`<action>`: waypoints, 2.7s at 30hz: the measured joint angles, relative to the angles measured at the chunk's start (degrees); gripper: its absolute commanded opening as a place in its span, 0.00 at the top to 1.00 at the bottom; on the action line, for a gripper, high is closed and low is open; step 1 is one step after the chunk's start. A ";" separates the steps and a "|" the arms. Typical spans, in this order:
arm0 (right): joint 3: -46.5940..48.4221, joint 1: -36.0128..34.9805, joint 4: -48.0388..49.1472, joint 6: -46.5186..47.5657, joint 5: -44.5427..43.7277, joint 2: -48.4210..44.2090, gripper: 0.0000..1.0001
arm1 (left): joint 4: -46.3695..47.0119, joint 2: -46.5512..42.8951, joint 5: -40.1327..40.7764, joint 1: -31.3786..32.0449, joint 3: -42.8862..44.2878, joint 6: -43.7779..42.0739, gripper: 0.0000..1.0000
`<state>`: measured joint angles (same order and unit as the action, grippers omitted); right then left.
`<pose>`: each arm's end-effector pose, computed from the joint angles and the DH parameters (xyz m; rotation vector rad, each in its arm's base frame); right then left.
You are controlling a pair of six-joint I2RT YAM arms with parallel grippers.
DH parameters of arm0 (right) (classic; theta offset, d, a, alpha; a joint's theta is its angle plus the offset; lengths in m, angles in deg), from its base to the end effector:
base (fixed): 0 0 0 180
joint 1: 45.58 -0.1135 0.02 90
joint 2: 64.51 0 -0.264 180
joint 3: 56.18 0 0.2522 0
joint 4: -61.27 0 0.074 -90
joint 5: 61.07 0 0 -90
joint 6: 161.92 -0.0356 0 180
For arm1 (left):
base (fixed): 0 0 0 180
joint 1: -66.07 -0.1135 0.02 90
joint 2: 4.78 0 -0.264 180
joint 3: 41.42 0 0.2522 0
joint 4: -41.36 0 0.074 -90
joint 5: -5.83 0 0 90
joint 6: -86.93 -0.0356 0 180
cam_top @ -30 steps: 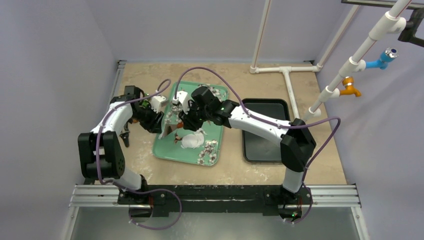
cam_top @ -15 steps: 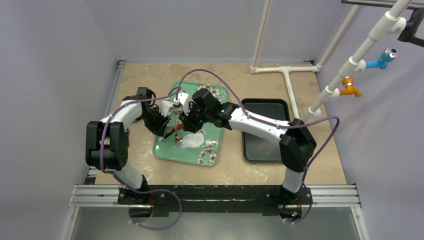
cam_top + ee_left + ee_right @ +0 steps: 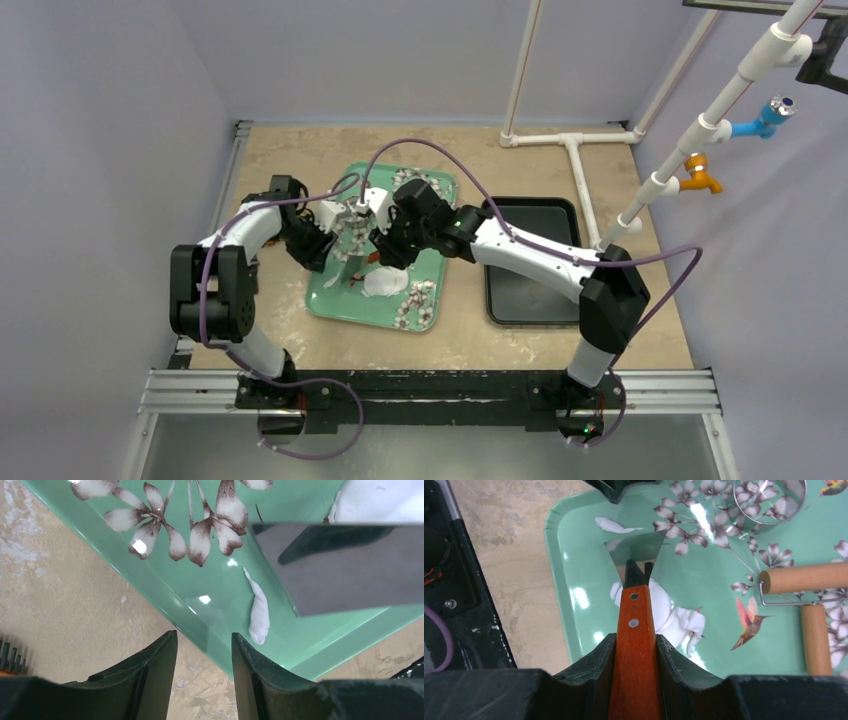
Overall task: Roll out the dumpling wrappers from the dough
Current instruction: Remove the dumpling wrapper from the work surface.
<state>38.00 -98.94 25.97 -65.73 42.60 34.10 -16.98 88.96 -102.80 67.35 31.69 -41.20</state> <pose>0.2287 0.3216 0.2856 -1.2739 1.9622 0.6951 0.2935 -0.0179 0.1823 0.9987 2.6551 -0.3548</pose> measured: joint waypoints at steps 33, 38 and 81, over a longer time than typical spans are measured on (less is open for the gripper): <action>11.74 -2.71 -30.93 40.02 -1.18 -4.00 1.00 | -2.60 -3.76 -6.05 -2.78 -0.09 -0.46 0.44; 17.00 -5.05 -30.56 45.20 -1.46 -0.59 1.00 | -2.36 -4.74 -5.92 -2.84 -0.85 -0.46 0.39; 2.32 -7.30 -16.90 45.81 -3.41 -5.09 1.00 | -1.53 -5.99 -6.10 -3.85 -1.20 -0.48 0.36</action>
<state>40.32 -106.24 9.07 -19.92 39.19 29.01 -18.51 82.97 -108.90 63.50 30.49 -41.68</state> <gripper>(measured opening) 0.277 0.632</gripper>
